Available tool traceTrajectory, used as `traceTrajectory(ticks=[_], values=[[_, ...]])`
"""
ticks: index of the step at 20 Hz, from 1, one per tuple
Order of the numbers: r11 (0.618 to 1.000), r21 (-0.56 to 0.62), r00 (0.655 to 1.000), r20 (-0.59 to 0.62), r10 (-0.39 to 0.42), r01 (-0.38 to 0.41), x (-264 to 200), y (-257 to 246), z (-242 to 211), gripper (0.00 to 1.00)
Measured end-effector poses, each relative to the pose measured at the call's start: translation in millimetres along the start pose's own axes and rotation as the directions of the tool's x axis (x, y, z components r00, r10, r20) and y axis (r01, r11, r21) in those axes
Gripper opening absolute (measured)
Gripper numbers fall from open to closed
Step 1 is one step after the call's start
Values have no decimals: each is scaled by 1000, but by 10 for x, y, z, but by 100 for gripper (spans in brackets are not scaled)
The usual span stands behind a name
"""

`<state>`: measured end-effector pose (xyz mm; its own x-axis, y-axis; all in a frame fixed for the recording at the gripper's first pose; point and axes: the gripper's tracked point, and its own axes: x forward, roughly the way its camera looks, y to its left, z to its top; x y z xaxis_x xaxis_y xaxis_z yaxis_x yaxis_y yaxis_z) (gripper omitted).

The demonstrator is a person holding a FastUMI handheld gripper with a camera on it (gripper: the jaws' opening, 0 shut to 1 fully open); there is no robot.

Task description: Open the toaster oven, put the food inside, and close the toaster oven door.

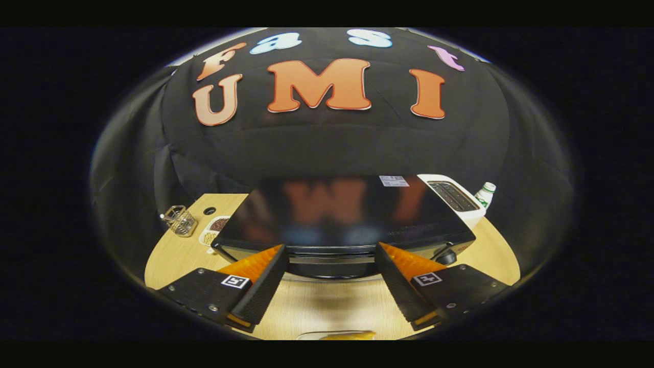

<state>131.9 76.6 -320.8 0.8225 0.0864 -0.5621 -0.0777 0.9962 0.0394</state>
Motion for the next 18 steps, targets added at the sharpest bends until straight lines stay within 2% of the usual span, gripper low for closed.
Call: traceTrajectory(ticks=[7,18], values=[[1000,-8,1000,-30,-2,2,-66,-5,-39,100],[1000,-14,996,-92,19,-21,-462,-39,-351,100]])
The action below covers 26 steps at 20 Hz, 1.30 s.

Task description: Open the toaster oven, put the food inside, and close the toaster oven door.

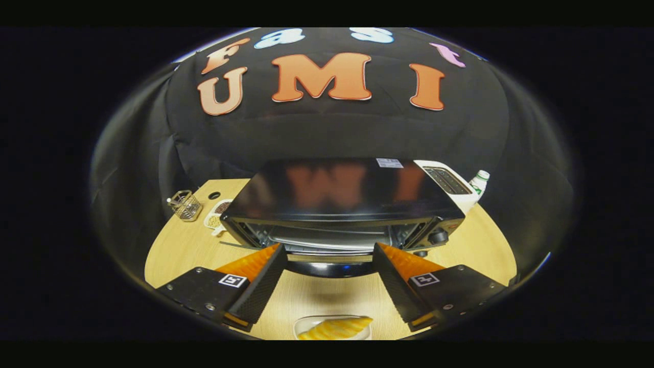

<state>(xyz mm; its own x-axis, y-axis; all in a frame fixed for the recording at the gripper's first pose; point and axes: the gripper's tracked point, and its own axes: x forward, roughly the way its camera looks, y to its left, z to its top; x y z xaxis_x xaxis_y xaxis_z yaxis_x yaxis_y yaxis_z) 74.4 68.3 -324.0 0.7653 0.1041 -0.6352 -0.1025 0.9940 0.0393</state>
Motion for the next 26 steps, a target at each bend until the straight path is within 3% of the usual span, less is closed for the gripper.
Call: traceTrajectory(ticks=[8,12,26], values=[[1000,-3,999,-47,14,-14,-235,-13,-398,100],[997,-73,996,-91,-12,5,-320,-23,-728,100],[999,-15,979,-202,-35,33,-329,-88,-1395,100]])
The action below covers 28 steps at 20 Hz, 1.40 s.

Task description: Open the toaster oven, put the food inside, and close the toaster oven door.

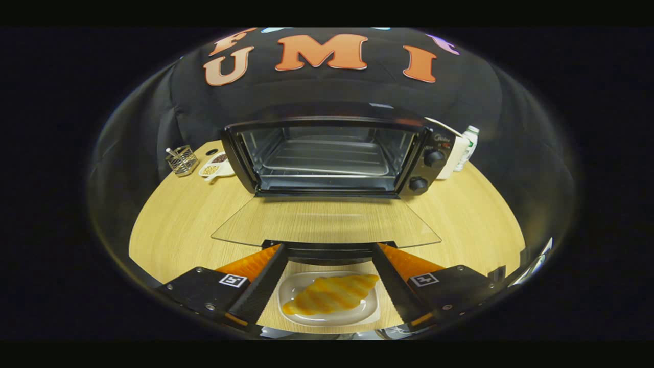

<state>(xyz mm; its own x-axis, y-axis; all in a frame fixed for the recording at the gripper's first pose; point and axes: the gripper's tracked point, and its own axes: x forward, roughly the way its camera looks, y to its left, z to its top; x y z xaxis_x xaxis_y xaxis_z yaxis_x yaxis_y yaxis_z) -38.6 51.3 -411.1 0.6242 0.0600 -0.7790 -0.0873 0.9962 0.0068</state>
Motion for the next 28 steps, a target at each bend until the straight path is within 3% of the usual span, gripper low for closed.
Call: traceTrajectory(ticks=[10,20,28], values=[[999,38,998,-68,-4,7,194,12,-299,99],[998,53,998,-46,-37,40,-85,18,-321,99],[979,174,993,-69,-93,104,-345,119,-551,99]])
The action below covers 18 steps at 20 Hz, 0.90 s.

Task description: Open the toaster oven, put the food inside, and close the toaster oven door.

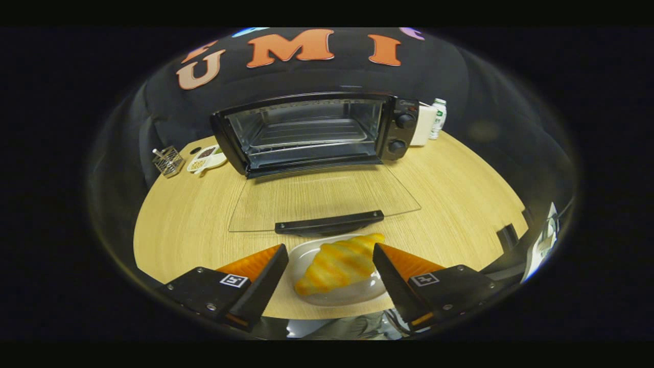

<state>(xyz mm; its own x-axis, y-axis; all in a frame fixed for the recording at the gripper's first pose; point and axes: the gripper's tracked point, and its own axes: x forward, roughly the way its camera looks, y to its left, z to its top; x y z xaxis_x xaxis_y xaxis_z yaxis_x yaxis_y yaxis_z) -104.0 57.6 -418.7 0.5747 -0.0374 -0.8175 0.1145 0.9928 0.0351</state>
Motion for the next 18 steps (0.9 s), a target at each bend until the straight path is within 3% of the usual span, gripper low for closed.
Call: traceTrajectory(ticks=[5,18], values=[[992,77,994,-36,-101,103,-44,-75,-242,99],[956,234,979,-138,-150,180,99,-7,-692,99]])
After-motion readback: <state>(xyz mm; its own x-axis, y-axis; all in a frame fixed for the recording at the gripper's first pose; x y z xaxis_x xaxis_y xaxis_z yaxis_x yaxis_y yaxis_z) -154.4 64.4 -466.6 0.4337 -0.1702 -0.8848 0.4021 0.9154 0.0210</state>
